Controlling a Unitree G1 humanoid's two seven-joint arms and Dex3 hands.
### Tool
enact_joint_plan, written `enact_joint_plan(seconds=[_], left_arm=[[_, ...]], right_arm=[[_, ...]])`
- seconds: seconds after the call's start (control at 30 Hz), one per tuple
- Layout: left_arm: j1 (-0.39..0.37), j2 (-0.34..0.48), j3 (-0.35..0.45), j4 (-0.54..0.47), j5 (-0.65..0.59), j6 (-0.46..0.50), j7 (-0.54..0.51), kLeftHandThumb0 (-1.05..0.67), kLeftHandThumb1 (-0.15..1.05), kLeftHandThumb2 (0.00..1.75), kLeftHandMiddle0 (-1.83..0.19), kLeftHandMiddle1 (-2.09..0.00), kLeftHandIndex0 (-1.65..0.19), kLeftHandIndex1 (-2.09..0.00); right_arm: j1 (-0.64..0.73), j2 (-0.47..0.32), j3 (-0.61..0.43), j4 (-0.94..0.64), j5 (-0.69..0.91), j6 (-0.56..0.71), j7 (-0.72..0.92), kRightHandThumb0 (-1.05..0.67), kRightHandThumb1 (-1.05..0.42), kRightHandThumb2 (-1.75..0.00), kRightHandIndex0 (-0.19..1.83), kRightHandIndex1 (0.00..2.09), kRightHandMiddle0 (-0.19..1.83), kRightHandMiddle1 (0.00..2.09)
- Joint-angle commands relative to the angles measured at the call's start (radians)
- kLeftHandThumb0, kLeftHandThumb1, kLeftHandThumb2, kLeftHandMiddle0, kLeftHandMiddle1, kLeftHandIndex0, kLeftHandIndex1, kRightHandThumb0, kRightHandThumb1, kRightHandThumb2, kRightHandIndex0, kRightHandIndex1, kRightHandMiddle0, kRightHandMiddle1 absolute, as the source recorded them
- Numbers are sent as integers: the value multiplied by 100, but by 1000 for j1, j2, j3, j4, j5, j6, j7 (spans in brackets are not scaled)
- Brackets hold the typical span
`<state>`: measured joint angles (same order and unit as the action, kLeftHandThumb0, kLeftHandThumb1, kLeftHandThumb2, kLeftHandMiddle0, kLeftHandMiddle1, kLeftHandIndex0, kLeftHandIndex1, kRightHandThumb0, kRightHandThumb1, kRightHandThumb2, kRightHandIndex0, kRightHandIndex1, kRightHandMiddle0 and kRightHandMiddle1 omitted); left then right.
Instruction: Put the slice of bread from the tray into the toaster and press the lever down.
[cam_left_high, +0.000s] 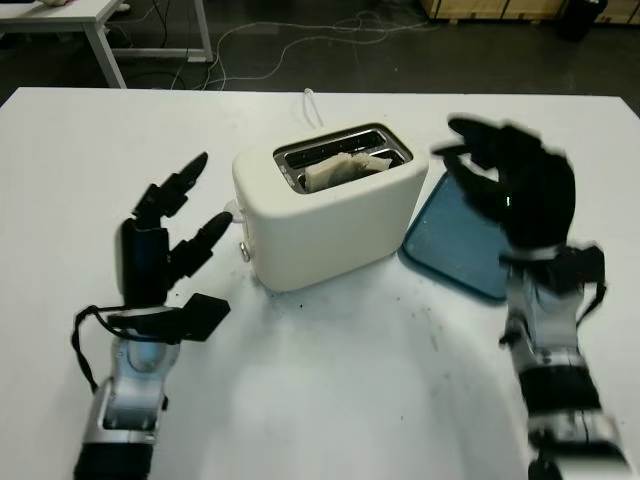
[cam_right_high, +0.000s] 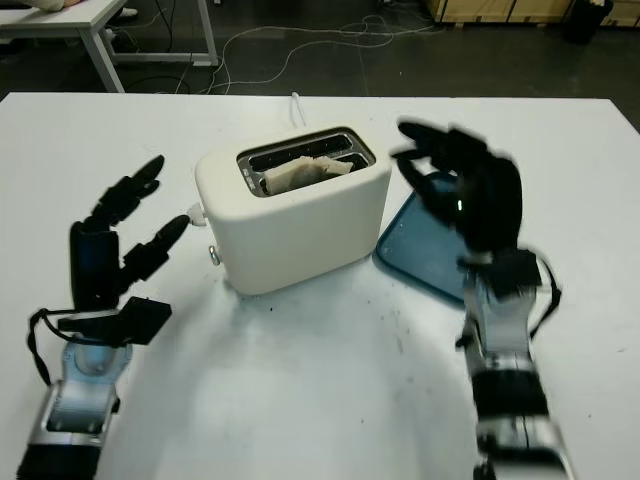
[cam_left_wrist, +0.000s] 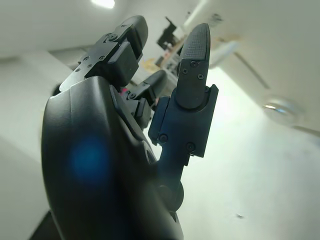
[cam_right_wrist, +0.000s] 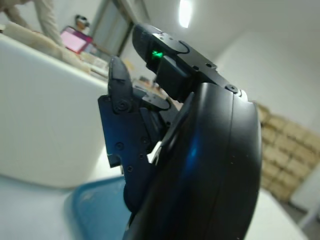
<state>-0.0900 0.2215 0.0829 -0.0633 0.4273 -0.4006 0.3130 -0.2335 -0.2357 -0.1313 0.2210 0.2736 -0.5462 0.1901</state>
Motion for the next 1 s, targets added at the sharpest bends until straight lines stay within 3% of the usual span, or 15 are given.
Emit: enact_joint_plan(seconds=[0.0, 0.17, 0.33, 0.47, 0.63, 0.73, 0.87, 0.97], left_arm=[[-12, 32, 11, -25, 6, -8, -22, -48, 92, 13, -49, -66, -67, -4], [-4, 113, 40, -95, 42, -1, -72, -45, 92, 12, -50, -67, -71, -6], [-22, 224, 77, -152, 18, 15, -193, -36, 92, 16, -59, -69, -79, -9], [-82, 334, 74, -78, 28, -67, -248, -28, 92, 14, -88, -69, -97, -15], [-154, 483, 50, 7, 75, -115, -344, -31, 92, 10, -119, -65, -119, -17], [-195, 547, 35, 36, 98, -134, -388, -35, 92, 4, -129, -64, -129, -15], [-244, 575, 6, 61, 134, -138, -399, -39, 92, 2, -136, -62, -136, -14], [-282, 573, -25, 96, 181, -170, -362, -38, 90, 0, -130, -77, -137, -11]], right_arm=[[42, 28, -25, -47, 33, 28, -12, -22, -92, -29, 72, 73, 89, 6], [89, 60, -60, -82, 130, 160, 7, -27, -92, -31, 75, 79, 94, 7], [86, 75, -101, -111, 186, 298, -13, -33, -92, -28, 71, 88, 99, 6], [67, 85, -115, -116, 167, 295, -19, -34, -92, -26, 71, 93, 101, 6], [30, 92, -130, -96, 141, 260, -16, -36, -92, -23, 75, 98, 106, 7], [10, 95, -138, -87, 142, 265, -7, -35, -92, -21, 75, 100, 107, 6], [-8, 101, -138, -87, 137, 273, -6, -37, -92, -19, 76, 99, 109, 6], [-12, 102, -134, -91, 130, 269, -3, -37, -92, -17, 76, 98, 110, 5]])
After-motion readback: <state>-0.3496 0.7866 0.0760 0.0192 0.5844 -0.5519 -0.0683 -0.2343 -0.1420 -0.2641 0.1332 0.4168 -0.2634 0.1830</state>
